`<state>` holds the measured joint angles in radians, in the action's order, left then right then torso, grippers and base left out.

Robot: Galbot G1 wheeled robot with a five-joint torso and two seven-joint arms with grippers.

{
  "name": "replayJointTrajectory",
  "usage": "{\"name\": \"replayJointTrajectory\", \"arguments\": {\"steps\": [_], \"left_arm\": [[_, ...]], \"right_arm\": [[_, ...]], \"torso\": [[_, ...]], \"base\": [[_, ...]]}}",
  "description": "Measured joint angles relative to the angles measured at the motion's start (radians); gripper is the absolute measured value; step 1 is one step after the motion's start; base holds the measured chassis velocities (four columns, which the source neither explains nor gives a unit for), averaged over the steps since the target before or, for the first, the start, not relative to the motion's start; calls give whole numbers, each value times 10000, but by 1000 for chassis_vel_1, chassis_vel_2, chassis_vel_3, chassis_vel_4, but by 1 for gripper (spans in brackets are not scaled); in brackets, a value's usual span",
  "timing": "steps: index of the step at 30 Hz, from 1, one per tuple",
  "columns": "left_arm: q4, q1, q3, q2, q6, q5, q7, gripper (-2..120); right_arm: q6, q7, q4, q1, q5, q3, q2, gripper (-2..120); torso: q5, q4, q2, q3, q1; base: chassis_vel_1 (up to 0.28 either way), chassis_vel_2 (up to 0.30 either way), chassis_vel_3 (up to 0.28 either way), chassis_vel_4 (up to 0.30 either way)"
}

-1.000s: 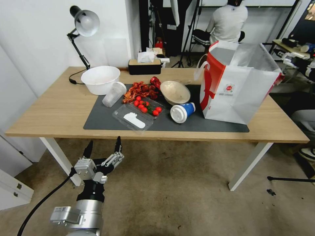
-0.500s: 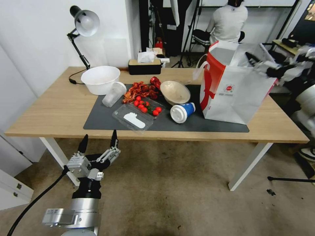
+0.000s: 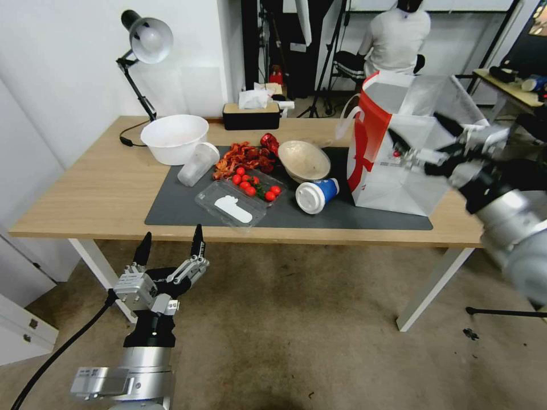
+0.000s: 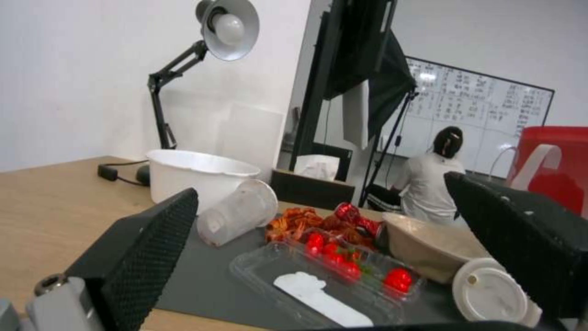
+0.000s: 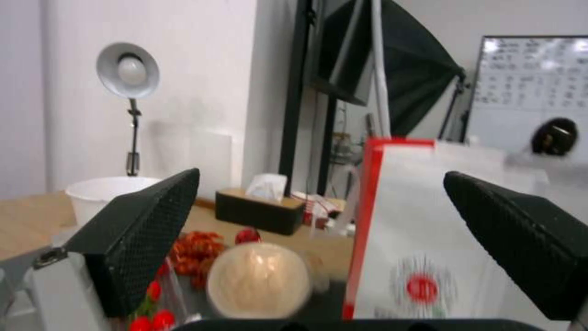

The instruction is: Pick up the food delivery bag from the floor and place it on the table.

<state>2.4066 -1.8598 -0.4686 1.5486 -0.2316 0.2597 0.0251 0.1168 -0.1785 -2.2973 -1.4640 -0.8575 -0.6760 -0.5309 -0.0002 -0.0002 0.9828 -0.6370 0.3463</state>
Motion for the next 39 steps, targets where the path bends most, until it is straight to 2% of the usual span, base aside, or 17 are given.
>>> {"name": "replayJointTrajectory", "arguments": {"steps": [2,4,5,6,7,10,14,19,28,39], "left_arm": [[-158,46,-4,-15,-107,-97,145,100],[-208,63,-4,-26,-143,-107,195,100],[-426,144,29,-54,-290,-144,397,100],[-528,182,43,-64,-337,-246,499,100],[-528,182,43,-64,-337,-246,499,100],[-882,292,115,-147,-427,-524,802,100],[-1240,387,159,-278,-440,-581,910,100],[-1676,543,159,-383,-446,-644,981,100],[-2633,892,157,-405,-648,-755,971,100],[-2848,1034,157,-445,-663,-754,879,100]], "right_arm": [[184,-305,-287,-837,808,8,-665,100],[254,-334,-338,-1086,1013,9,-862,100],[592,-334,-389,-1960,1672,89,-1635,100],[684,-302,-395,-2235,1890,174,-1953,100],[684,-302,-395,-2235,1890,174,-1953,100],[924,-25,-342,-2881,2567,503,-2872,100],[1219,136,56,-3164,3138,799,-3462,100],[1481,162,635,-3181,3578,1204,-3958,100],[1571,-29,1166,-2952,4064,1860,-4383,100],[1582,-10,1356,-2895,3903,1944,-4430,100]], "torso": [[0,2,0,0,1],[1,0,0,0,1],[1,-1,0,1,0],[1,0,0,1,0],[1,0,0,1,0],[0,0,0,0,0],[0,0,1,0,0],[1,1,0,-1,0],[1,2,-2,-1,2],[1,1,-2,-1,2]], "base": [[0,0,0,0],[0,0,0,0],[0,0,0,0],[0,0,0,0],[0,0,0,0],[0,0,0,0],[0,0,0,0],[0,0,0,0],[0,0,0,0],[0,0,0,0]]}}
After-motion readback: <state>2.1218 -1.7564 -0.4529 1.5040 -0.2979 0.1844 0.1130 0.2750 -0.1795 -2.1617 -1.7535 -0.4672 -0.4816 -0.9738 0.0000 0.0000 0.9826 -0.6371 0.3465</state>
